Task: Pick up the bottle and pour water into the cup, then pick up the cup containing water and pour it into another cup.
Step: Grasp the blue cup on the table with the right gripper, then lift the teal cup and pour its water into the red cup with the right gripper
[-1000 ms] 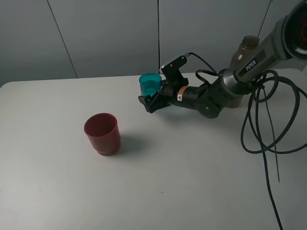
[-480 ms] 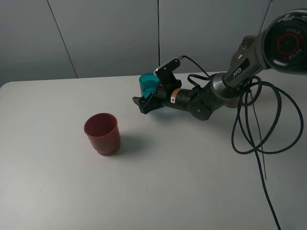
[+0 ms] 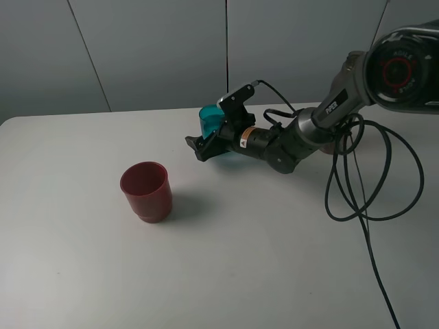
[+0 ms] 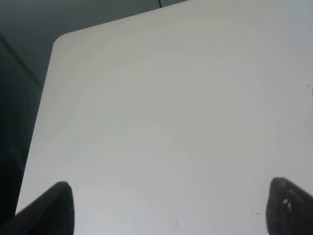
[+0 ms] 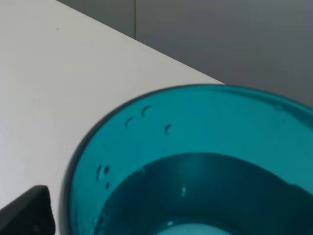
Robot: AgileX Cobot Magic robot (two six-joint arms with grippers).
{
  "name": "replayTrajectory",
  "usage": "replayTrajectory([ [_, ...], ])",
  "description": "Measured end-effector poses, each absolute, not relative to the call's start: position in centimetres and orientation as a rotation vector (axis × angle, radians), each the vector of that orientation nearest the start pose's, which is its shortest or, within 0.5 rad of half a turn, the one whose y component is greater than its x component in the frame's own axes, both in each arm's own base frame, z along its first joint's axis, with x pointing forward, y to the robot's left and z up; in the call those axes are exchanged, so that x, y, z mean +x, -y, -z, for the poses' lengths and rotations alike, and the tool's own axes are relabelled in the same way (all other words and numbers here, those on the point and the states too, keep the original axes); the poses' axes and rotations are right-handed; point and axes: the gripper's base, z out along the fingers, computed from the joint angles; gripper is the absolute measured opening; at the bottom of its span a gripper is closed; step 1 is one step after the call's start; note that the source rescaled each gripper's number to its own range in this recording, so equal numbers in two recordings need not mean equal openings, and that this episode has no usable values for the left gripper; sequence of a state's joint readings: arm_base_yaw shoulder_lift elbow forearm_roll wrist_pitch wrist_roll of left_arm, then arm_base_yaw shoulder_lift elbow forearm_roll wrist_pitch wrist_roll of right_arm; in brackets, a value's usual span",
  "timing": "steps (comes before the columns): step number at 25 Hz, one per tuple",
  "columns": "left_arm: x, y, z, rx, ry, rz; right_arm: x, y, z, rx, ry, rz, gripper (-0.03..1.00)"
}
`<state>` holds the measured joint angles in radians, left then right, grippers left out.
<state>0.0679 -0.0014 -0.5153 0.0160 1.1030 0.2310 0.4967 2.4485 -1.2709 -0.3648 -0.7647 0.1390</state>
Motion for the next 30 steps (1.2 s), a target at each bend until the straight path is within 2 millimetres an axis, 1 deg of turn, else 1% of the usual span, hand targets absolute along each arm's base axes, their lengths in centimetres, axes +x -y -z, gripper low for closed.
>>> replayTrajectory([
  [10,-0.88,-0.07,-27.81,0.168,-2.069,-0.203,39.4,-23.88,-3.12,-0.744,-1.792,-0.487,0.99],
  [11,-0.88,-0.07,-27.81,0.168,-2.069,-0.203,39.4,-23.88,-3.12,-0.744,-1.792,-0.487,0.93],
  [12,-0.88,-0.07,-27.81,0.168,-2.069,-0.203,39.4,-23.88,-3.12,-0.744,-1.792,-0.487,0.75],
  [14,-0.88,-0.07,-27.81,0.168,-2.069,-0.203,39.42,-23.87,-3.12,-0.739,-1.794,-0.486,0.19],
  [15,-0.88,-0.07,-27.81,0.168,-2.069,-0.203,39.44,-23.87,-3.13,-0.737,-1.794,-0.487,0.0],
  [16,-0.88,-0.07,-27.81,0.168,-2.069,-0.203,39.44,-23.87,-3.13,-0.737,-1.794,-0.487,0.02],
  [30,-0.88,-0.07,-27.81,0.168,-2.069,-0.203,39.41,-23.93,-3.35,-0.754,-1.791,-0.486,0.02],
])
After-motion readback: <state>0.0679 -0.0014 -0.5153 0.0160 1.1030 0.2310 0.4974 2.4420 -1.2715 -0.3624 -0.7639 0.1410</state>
